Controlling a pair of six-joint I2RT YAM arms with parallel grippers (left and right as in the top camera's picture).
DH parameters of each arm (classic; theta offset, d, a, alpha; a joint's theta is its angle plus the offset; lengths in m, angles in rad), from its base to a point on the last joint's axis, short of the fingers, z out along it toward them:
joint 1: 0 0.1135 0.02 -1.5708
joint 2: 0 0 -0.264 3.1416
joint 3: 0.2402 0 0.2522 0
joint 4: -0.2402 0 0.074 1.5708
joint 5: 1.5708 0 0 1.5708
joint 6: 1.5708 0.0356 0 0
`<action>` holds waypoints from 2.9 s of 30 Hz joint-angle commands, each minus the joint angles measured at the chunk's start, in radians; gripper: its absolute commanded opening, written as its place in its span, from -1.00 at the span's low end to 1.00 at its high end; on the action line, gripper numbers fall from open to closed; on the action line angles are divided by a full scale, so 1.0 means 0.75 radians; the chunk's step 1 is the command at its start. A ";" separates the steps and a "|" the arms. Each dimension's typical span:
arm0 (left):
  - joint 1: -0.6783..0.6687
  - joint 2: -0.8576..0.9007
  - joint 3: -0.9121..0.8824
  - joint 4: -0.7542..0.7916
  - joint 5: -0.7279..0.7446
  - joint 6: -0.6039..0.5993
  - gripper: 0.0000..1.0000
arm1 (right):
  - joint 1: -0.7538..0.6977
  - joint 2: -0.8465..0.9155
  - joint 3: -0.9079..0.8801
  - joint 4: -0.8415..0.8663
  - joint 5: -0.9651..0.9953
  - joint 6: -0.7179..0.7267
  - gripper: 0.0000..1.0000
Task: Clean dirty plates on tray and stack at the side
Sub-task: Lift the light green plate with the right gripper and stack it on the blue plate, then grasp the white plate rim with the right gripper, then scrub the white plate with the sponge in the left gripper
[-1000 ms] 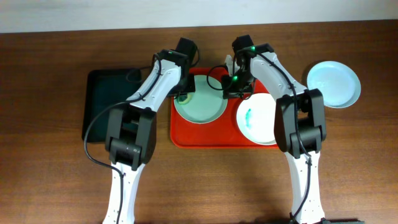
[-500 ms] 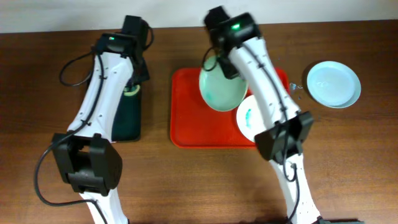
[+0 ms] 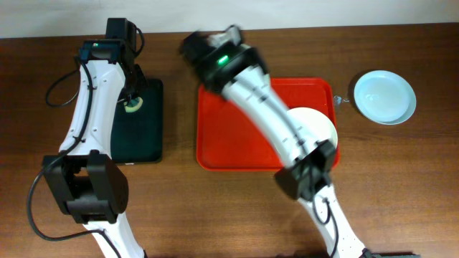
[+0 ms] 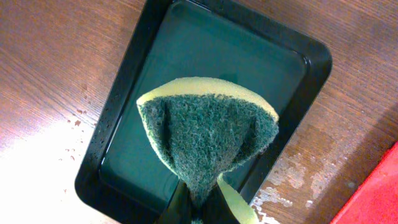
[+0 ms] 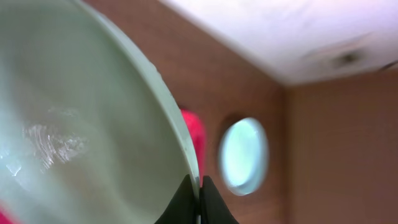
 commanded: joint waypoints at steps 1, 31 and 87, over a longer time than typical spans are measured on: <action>0.004 0.002 -0.014 0.003 0.010 -0.017 -1.00 | -0.344 -0.018 0.027 0.031 -0.893 -0.149 -0.92; 0.002 0.004 -0.126 0.138 0.050 -0.014 -1.00 | -1.440 -0.263 -0.484 0.282 -1.346 -0.216 0.87; -0.400 0.129 -0.126 0.218 0.553 0.235 -1.00 | -0.866 -0.325 -1.482 0.575 -1.369 -0.095 -0.35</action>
